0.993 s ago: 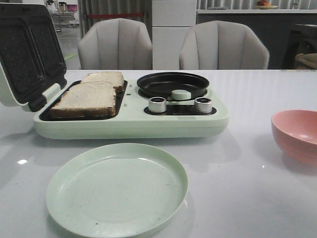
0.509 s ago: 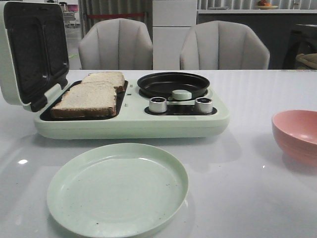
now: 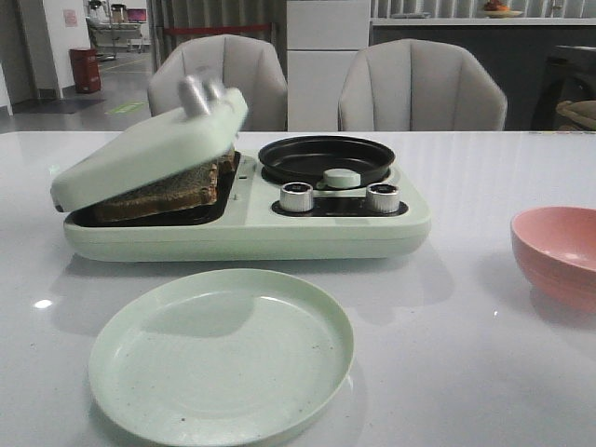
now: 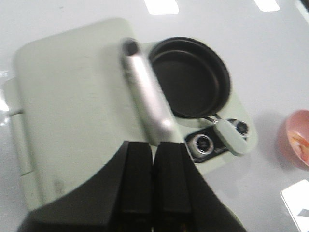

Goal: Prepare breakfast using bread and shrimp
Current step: 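Grasp the sandwich maker lid handle with the left gripper and close it, then move the right gripper to the pink bowl and grasp its rim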

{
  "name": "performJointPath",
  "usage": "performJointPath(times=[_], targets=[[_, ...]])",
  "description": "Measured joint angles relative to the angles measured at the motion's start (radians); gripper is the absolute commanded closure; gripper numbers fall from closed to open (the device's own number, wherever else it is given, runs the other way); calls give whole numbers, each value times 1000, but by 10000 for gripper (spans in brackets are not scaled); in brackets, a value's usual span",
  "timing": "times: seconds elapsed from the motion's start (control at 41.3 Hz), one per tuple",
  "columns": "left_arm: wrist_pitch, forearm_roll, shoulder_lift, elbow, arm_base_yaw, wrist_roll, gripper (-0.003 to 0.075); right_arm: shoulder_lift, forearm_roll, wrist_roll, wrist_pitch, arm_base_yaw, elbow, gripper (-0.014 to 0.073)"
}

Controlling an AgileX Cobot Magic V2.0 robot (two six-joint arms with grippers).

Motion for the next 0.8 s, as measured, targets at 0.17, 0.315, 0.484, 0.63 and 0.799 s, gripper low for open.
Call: performJointPath(times=[0.17, 0.315, 0.484, 0.63, 0.799], targets=[[-9, 9, -125, 86, -146, 26, 619, 0, 0, 0, 0, 0, 0, 35], [-49, 28, -210, 179, -300, 30, 619, 0, 0, 0, 0, 0, 0, 35], [-93, 81, -287, 296, -504, 32, 617, 0, 0, 0, 0, 0, 0, 35], [-124, 243, -344, 391, -656, -88, 617, 0, 0, 0, 0, 0, 0, 35], [-141, 640, -425, 487, -750, -480, 617, 0, 0, 0, 0, 0, 0, 35]])
